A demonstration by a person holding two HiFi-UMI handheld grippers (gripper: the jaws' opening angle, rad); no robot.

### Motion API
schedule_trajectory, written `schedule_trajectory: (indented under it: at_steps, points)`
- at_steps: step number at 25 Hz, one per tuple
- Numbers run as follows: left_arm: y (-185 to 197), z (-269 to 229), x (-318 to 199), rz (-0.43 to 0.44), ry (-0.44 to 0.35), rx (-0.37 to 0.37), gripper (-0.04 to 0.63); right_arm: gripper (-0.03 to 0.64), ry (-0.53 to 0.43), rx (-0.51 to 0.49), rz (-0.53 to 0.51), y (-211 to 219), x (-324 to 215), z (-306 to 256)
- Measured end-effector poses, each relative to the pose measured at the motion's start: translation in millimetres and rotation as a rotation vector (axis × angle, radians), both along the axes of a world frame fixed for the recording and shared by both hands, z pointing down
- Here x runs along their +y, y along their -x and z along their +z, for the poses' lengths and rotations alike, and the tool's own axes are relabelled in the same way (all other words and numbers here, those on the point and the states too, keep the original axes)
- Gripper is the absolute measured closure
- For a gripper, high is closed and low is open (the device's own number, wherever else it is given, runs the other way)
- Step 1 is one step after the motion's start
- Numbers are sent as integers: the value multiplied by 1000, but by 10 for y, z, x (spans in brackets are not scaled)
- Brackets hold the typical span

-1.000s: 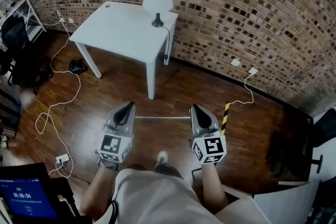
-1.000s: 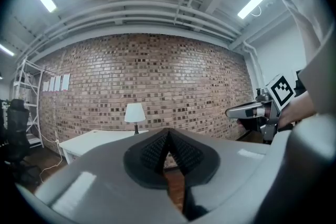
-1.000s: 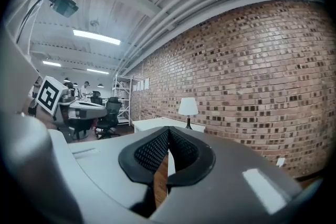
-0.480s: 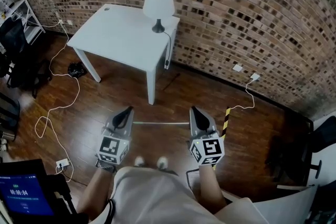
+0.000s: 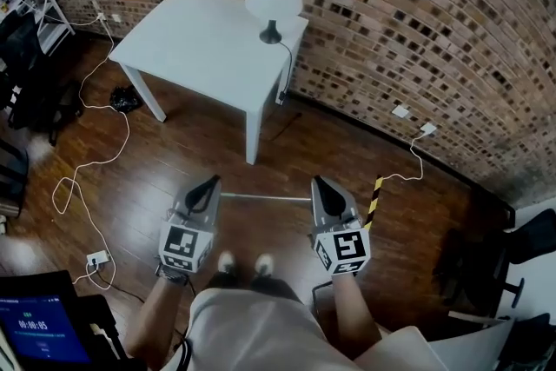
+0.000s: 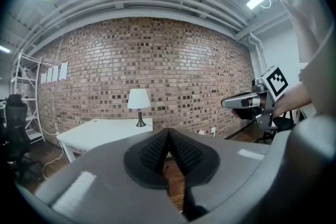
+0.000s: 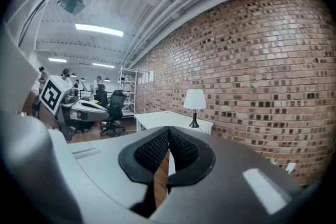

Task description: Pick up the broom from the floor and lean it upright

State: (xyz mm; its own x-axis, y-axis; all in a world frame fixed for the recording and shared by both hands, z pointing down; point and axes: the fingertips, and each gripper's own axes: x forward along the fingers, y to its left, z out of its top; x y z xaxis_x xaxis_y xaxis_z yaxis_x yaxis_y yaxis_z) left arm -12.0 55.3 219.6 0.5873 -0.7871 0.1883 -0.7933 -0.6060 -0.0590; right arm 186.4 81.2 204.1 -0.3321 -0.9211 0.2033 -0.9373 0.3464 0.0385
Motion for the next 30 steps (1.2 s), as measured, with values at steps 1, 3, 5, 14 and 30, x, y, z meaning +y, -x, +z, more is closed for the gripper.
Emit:
schedule_trajectory:
  at_steps: [1,3,5,14,30]
  points:
    - [16,94,-32,-9,14,-3,595,603,8,2,-9,-2,-50,75]
    - [53,310,-120,-29,44,-12,595,603,26,9,-33,8,-175,257]
    - [82,494,-250,-44,68,-10,595,603,38,12,-46,7,-351,448]
    - [185,1221,-873,-74,154,1,595,592,121,16,-60,181,-1070,1262]
    - [1034,3482,-1561,-196,357,44,595,584,386,85,-209,1101,-2018,4009]
